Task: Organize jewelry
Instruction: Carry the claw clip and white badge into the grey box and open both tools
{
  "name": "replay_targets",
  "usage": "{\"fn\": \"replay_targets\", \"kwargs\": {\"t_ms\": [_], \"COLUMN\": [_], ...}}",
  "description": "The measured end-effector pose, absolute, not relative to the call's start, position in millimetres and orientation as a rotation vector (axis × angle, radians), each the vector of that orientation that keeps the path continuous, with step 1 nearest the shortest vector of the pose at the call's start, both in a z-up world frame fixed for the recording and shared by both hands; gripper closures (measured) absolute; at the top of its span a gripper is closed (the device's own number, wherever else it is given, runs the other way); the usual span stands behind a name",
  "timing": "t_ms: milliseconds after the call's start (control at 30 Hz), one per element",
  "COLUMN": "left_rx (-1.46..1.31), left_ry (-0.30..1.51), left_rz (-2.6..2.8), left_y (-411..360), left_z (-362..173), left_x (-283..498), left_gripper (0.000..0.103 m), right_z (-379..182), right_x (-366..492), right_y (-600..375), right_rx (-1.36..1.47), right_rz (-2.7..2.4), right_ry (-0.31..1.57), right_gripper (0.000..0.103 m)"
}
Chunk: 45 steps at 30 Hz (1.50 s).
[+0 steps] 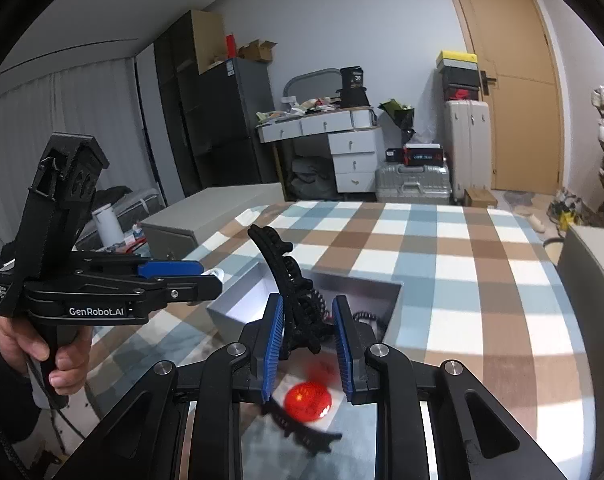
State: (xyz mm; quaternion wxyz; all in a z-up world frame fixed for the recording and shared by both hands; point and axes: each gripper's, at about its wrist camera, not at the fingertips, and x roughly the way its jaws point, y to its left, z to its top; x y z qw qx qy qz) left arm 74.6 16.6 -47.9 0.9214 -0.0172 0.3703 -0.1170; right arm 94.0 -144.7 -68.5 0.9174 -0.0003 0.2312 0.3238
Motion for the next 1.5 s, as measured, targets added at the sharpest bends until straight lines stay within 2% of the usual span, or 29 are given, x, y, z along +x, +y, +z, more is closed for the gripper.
{"fn": "replay_targets", "kwargs": {"t_ms": [467,1300,1433,1500], "left_rx": [-0.091,-0.124,-0.134,-0.139], "left_ry": [0.766,0.826,0.827,0.837], "left_rz": [-0.268,-0.317,-0.328,-0.330], "left_y": [19,13,15,15], "left_z": [-50,-71,-70,-70], "left_x": [104,127,128,128], "left_gripper": [0.066,0.066,0.065,0.058], "right_z": [-65,-102,-103,-101], "right_x": [131,163,166,166], "right_y": [-128,-124,-128,-131], "right_rx": [-0.015,0.003,0.029,0.051], "right_rz": [0.697,0.695,0.686,0.690], "right_ry": [0.475,0.605,0.612,0.609], "right_gripper": [0.079,0.079,0.077,0.067]}}
